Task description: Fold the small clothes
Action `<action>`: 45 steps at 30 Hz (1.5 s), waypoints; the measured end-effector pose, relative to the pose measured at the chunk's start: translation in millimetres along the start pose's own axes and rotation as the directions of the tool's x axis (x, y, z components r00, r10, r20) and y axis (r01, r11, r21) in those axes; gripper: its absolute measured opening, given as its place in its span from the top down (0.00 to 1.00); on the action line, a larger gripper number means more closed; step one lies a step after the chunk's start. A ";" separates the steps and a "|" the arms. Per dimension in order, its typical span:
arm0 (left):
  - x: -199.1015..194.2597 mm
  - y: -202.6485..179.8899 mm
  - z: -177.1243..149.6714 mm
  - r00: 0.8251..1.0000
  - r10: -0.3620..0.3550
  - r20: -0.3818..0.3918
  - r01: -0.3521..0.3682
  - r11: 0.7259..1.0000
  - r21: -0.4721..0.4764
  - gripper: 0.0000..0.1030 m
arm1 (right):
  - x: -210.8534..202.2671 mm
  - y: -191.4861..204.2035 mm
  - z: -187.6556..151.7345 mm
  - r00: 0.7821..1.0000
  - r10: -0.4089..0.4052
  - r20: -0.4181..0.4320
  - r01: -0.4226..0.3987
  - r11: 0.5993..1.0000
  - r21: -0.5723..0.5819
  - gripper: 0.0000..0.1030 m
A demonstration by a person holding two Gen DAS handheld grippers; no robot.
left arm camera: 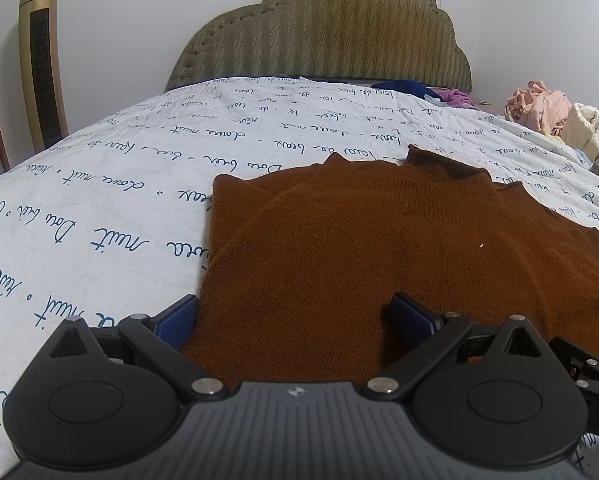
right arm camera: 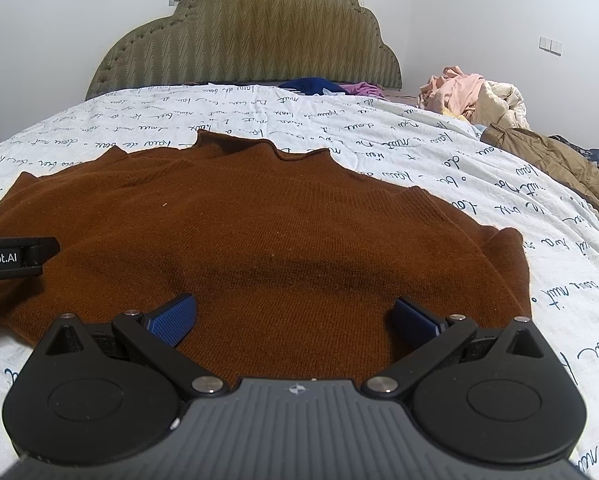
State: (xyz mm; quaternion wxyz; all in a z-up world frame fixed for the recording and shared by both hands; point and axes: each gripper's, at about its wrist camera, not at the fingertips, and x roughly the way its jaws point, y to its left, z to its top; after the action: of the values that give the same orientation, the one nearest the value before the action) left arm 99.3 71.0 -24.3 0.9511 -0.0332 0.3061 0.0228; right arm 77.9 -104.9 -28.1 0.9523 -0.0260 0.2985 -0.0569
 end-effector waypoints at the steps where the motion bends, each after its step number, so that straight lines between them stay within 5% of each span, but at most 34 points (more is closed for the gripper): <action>1: 0.0 0.1 0.0 1.000 0.000 0.000 0.000 1.000 0.000 0.01 | 0.0 -0.1 0.0 1.000 0.000 0.000 0.000 1.000 0.000 0.00; 9: -9.7 19.3 17.7 0.999 -0.037 -0.013 0.037 0.999 0.040 0.01 | -15.1 3.7 2.4 0.999 0.007 0.046 -0.005 1.000 -0.031 0.00; 12: -10.4 44.8 43.8 0.999 -0.042 -0.008 0.042 0.998 0.051 0.01 | -41.3 20.8 4.3 0.991 0.049 0.126 -0.030 0.989 -0.146 0.00; 15: 7.1 78.1 70.6 0.989 -0.108 -0.101 0.108 0.994 -0.011 0.01 | -67.5 56.1 -1.6 0.974 0.151 0.171 -0.085 0.935 -0.344 0.00; 18: 46.1 108.3 88.1 0.912 -0.303 -0.277 0.264 0.949 -0.171 0.01 | -79.7 98.2 -16.7 0.967 0.185 0.176 -0.069 0.852 -0.519 0.00; 21: 78.9 123.5 89.7 0.823 -0.462 -0.330 0.362 0.875 -0.322 0.01 | -76.8 138.3 -32.5 0.963 0.200 0.179 -0.038 0.762 -0.646 0.00; 25: 104.5 113.6 98.3 0.760 -0.562 -0.327 0.450 0.817 -0.360 0.00 | -52.8 177.1 -40.1 0.973 0.153 0.173 0.022 0.684 -0.729 0.00; 30: 142.9 85.5 115.5 0.680 -0.659 -0.321 0.524 0.743 -0.416 0.00 | -25.0 203.8 -18.1 0.972 0.116 0.205 0.077 0.669 -0.739 0.01; 35: 173.9 63.2 136.8 0.720 -0.604 -0.342 0.447 0.780 -0.437 0.07 | 3.2 219.0 -9.1 0.962 0.114 0.250 0.125 0.627 -0.769 0.12; 37: 178.5 53.5 144.1 0.745 -0.548 -0.381 0.423 0.829 -0.365 0.42 | 7.2 221.4 -6.0 0.963 0.133 0.232 0.098 0.632 -0.769 0.23; 38: 180.4 49.1 144.8 0.757 -0.504 -0.416 0.395 0.860 -0.324 0.70 | 8.0 221.5 -4.9 0.965 0.143 0.220 0.080 0.639 -0.765 0.35; 40: 181.2 41.5 146.8 0.769 -0.465 -0.439 0.376 0.884 -0.278 0.79 | 9.0 222.1 -6.2 0.968 0.163 0.192 0.042 0.647 -0.762 0.55; 42: 175.2 36.8 148.6 0.783 -0.439 -0.441 0.363 0.898 -0.250 0.86 | 10.0 222.1 -10.0 0.967 0.180 0.183 0.024 0.646 -0.763 0.87; 45: 154.2 18.9 157.9 0.835 -0.361 -0.416 0.339 0.932 -0.127 0.87 | 3.8 220.6 -12.0 0.957 0.193 0.216 0.038 0.656 -0.754 0.87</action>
State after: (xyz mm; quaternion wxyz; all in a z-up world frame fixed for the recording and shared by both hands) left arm 314.9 105.7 12.7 0.8463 -0.1159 0.4973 -0.1519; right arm 94.6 113.3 -58.6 0.8898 -0.4114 0.1595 0.1167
